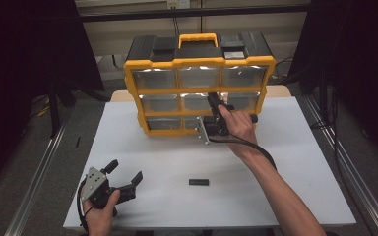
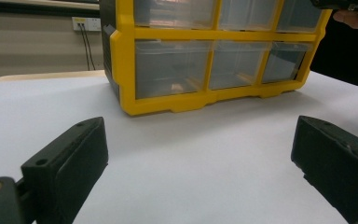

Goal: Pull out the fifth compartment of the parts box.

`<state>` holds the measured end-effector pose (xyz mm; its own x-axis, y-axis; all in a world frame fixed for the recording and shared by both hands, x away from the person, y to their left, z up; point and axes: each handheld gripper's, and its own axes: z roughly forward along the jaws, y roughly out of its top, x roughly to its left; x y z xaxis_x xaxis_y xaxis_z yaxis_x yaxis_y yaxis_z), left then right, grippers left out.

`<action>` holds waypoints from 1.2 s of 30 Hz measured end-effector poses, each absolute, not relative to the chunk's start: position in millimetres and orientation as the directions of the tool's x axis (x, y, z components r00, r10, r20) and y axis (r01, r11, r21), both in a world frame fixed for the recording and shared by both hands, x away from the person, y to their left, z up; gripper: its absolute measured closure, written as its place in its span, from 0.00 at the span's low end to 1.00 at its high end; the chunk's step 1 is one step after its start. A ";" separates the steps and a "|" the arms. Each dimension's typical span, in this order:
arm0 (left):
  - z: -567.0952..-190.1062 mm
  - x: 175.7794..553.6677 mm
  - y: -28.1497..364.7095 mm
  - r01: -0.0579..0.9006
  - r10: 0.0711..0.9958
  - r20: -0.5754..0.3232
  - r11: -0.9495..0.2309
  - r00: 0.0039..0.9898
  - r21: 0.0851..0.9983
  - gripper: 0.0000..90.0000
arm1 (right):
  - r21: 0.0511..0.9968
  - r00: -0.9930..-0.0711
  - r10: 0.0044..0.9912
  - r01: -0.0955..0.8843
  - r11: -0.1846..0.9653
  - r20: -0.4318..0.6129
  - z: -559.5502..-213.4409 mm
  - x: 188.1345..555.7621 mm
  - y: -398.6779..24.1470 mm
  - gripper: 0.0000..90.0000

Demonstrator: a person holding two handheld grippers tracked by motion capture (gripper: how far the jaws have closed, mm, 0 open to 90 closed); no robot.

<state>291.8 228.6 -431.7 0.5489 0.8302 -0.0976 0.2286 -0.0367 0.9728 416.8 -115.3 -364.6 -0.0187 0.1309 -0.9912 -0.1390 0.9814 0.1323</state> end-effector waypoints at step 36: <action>-431.5 291.5 226.7 0.226 0.825 -0.098 -0.037 0.556 0.973 0.04 | 0.122 -0.016 0.121 -0.164 0.979 -0.992 -364.0 404.3 -114.9 0.88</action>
<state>291.5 226.7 -431.5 0.5561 0.8254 -0.0977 0.2261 -0.0371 0.9734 404.3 -114.9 -364.0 -0.0164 0.1212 -0.9925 -0.1642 0.9788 0.1222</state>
